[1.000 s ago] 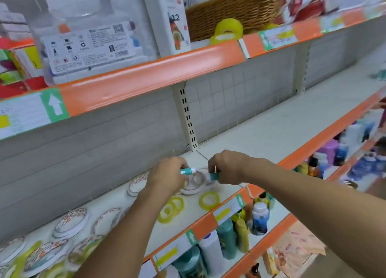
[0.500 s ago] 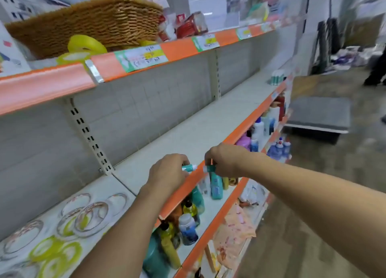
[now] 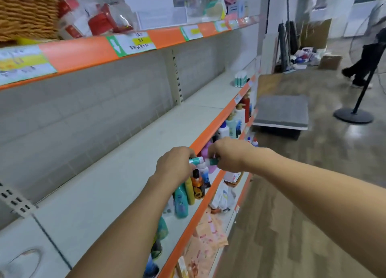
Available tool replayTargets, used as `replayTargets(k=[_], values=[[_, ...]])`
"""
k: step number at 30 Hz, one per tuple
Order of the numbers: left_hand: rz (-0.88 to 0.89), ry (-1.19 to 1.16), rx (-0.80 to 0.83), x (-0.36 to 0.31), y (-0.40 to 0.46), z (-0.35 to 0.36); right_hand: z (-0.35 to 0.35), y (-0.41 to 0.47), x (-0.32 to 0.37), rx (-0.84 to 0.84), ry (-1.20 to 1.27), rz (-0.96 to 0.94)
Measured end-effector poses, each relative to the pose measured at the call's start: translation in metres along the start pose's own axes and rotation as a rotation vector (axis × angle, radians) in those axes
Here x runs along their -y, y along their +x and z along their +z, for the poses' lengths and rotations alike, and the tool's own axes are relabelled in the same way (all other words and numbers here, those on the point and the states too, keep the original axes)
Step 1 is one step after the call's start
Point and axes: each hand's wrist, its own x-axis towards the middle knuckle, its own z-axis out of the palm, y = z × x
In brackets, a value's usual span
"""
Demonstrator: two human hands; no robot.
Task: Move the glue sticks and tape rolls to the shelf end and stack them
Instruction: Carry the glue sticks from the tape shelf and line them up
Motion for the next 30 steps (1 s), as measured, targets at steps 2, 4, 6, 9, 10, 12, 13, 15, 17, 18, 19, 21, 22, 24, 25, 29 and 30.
replayTargets(k=[2,4,6,9,10,12,13,15,17,18,19,21,22,24,25,29,30], values=[[0.035,0.007,0.011,-0.009,0.028,0.008,0.004,0.014,-0.026,0.001,0.010,0.032],[0.068,0.012,0.031,-0.019,0.061,0.017,0.007,0.028,-0.054,0.012,0.007,0.066],[0.105,0.031,0.045,-0.031,0.099,0.027,0.006,0.042,-0.085,0.023,-0.013,0.099],[0.169,0.036,0.077,-0.056,0.156,0.039,0.001,0.065,-0.135,0.038,0.002,0.152],[0.194,0.033,0.087,-0.066,0.174,0.043,-0.001,0.073,-0.152,0.040,0.011,0.174],[0.250,0.037,0.095,-0.086,0.211,0.051,-0.004,0.087,-0.186,0.035,0.026,0.226],[0.272,0.038,0.097,-0.097,0.228,0.055,-0.006,0.093,-0.203,0.030,0.031,0.247],[0.309,0.042,0.099,-0.118,0.262,0.064,-0.008,0.102,-0.235,0.023,0.027,0.280],[0.344,0.054,0.111,-0.139,0.295,0.076,-0.009,0.106,-0.270,0.029,0.021,0.313],[0.353,0.053,0.127,-0.149,0.310,0.084,-0.009,0.108,-0.288,0.035,0.024,0.333],[0.357,0.055,0.148,-0.159,0.324,0.091,-0.009,0.110,-0.307,0.038,0.036,0.355],[0.367,0.068,0.179,-0.181,0.353,0.106,-0.011,0.115,-0.345,0.040,0.066,0.387],[0.374,0.073,0.190,-0.193,0.367,0.113,-0.013,0.118,-0.363,0.043,0.072,0.391],[0.381,0.071,0.180,-0.215,0.398,0.124,-0.018,0.126,-0.398,0.045,0.068,0.392],[0.379,0.065,0.166,-0.227,0.412,0.127,-0.021,0.131,-0.416,0.047,0.063,0.391],[0.348,0.023,0.149,-0.283,0.474,0.144,-0.033,0.151,-0.496,0.082,0.049,0.371],[0.333,0.024,0.152,-0.296,0.487,0.146,-0.037,0.156,-0.515,0.099,0.036,0.361]])
